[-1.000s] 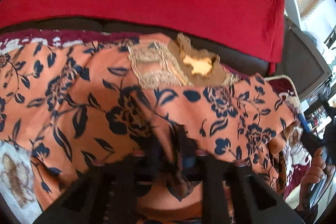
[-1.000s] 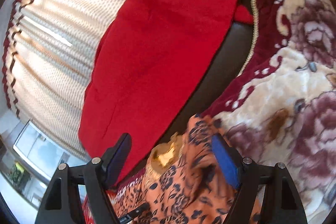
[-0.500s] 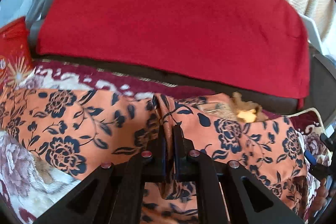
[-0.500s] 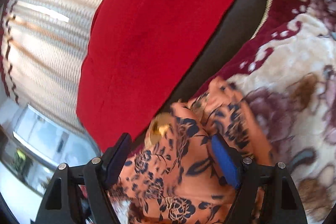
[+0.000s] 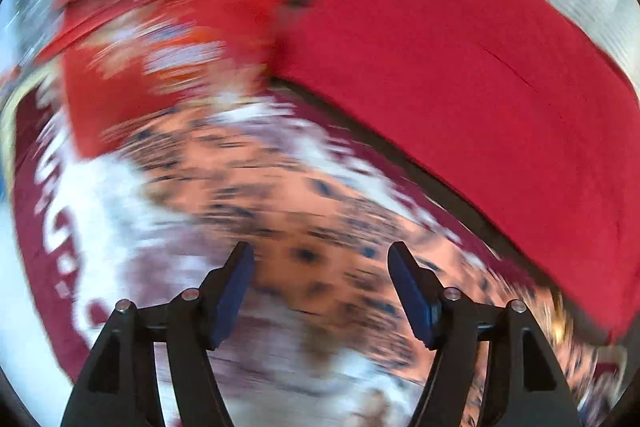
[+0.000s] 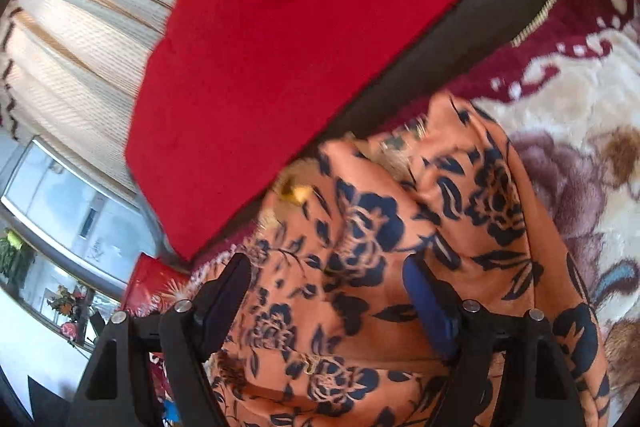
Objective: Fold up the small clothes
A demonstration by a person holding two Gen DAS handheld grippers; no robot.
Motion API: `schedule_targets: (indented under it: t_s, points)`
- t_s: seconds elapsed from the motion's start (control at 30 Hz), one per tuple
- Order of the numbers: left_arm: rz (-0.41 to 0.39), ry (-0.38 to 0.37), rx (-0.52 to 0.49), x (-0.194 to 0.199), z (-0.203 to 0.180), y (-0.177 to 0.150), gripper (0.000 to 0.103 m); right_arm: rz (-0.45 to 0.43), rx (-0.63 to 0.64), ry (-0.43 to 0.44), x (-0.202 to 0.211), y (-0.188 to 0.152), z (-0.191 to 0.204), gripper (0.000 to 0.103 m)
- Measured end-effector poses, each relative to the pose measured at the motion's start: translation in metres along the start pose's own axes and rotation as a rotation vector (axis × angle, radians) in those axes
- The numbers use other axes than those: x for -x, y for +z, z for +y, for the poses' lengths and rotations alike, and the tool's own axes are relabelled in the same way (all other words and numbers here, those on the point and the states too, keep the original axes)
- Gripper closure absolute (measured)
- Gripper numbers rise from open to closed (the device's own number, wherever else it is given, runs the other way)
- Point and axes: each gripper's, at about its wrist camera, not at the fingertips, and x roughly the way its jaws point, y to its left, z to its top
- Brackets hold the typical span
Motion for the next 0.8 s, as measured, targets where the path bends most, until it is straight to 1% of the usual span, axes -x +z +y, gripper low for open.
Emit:
schedule_targets:
  t_s: [0.07, 0.13, 0.17, 0.23, 0.33, 0.37, 0.4, 0.47, 0.53, 0.6, 0.63, 0.67, 0.7, 0.77, 0.8]
  points:
    - [0.024, 0.015, 0.120, -0.006, 0.035, 0.009, 0.033, -0.020, 0.023, -0.004, 0.002, -0.003, 0.004, 0.022]
    - [0.047, 0.011, 0.208, -0.017, 0.059, 0.009, 0.033, -0.027, 0.043, -0.004, 0.001, -0.008, 0.009, 0.022]
    - [0.054, 0.005, 0.244, -0.021, 0.069, 0.010, 0.034, -0.024, 0.051, -0.003, -0.002, -0.011, 0.012, 0.022]
    - [0.063, -0.017, 0.273, -0.031, 0.079, 0.012, 0.034, -0.005, 0.060, 0.000, -0.011, -0.014, 0.018, 0.022]
    - [0.090, -0.091, 0.327, -0.050, 0.092, 0.015, 0.055, 0.013, 0.076, -0.010, -0.020, -0.020, 0.024, 0.021]
    - [0.105, -0.118, 0.353, -0.060, 0.096, 0.017, 0.057, 0.014, 0.082, -0.017, -0.022, -0.021, 0.026, 0.021]
    - [0.113, -0.133, 0.371, -0.068, 0.096, 0.017, 0.057, 0.014, 0.087, -0.023, -0.024, -0.022, 0.026, 0.021]
    - [0.103, -0.152, 0.400, -0.079, 0.099, 0.019, 0.060, 0.014, 0.089, -0.026, -0.027, -0.023, 0.026, 0.021]
    - [0.080, -0.170, 0.396, -0.084, 0.095, 0.025, 0.060, 0.019, 0.081, -0.024, -0.029, -0.023, 0.025, 0.021]
    - [0.077, -0.180, 0.388, -0.087, 0.091, 0.027, 0.070, 0.018, 0.076, -0.022, -0.030, -0.023, 0.026, 0.021]
    - [0.075, -0.181, 0.384, -0.087, 0.088, 0.028, 0.086, 0.018, 0.075, -0.021, -0.030, -0.023, 0.026, 0.021]
    - [0.069, -0.175, 0.370, -0.084, 0.081, 0.028, 0.098, 0.018, 0.075, -0.020, -0.030, -0.022, 0.027, 0.021]
    - [0.059, -0.166, 0.346, -0.082, 0.074, 0.029, 0.098, 0.016, 0.075, -0.019, -0.030, -0.022, 0.028, 0.021]
    - [-0.001, -0.135, 0.220, -0.064, 0.041, 0.032, 0.098, 0.009, 0.070, -0.014, -0.029, -0.020, 0.029, 0.021]
    - [-0.026, -0.142, 0.158, -0.055, 0.023, 0.032, 0.098, 0.007, 0.066, -0.011, -0.028, -0.019, 0.029, 0.021]
